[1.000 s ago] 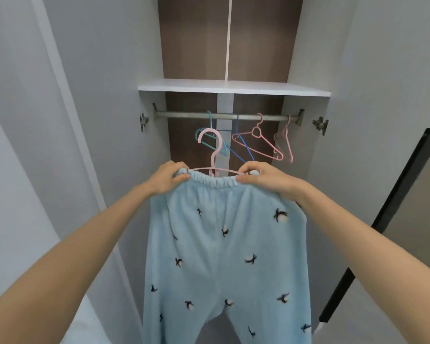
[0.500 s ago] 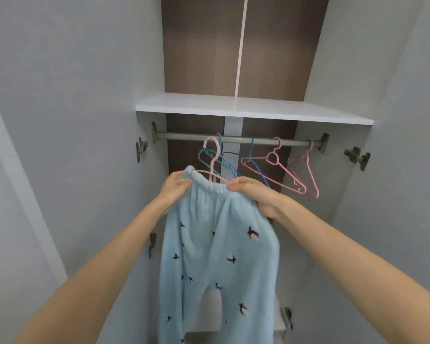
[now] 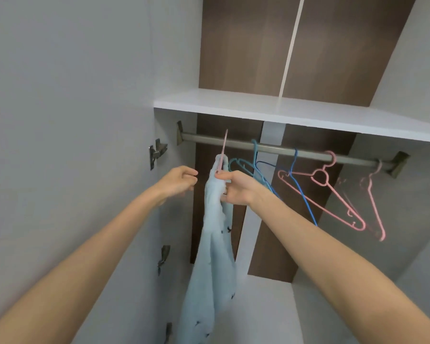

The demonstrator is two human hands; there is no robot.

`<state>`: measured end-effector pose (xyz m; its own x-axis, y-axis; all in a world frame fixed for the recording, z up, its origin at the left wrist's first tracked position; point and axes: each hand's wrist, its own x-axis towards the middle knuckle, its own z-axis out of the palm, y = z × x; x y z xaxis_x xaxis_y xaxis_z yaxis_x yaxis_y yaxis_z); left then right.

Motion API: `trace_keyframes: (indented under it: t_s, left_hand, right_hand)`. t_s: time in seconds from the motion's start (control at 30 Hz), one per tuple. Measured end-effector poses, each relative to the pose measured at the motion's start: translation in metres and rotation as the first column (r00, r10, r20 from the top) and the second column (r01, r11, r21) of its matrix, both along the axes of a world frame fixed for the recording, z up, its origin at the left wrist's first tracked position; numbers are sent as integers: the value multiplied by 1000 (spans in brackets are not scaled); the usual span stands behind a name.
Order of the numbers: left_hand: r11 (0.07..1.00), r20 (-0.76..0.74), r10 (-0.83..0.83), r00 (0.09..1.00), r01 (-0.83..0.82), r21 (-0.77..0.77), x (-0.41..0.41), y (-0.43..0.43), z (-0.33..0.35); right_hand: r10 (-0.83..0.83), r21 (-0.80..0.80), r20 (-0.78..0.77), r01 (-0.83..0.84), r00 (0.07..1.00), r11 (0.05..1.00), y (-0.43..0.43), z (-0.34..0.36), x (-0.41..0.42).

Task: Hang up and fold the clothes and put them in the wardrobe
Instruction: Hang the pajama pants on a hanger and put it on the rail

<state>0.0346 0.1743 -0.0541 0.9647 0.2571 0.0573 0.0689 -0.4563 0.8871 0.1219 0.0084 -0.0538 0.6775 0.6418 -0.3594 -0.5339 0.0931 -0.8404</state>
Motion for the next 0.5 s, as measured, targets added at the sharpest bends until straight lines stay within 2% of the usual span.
trace_keyframes:
  t_s: [0.23,0.33,0.5]
  left_hand:
    - [997,-114,-30,993,38,68,52,8,3]
    - [997,-116,5,993,4,81,71,10,3]
    - [1000,-174,13,985,-17,-20,93,6,-6]
  right_hand:
    - [145,19,26,-146,989,989,30,-2,75]
    - [197,-11,30,-197,980,980,33,-2,103]
    - [307,-121,60,-298,950,947,35,-5,136]
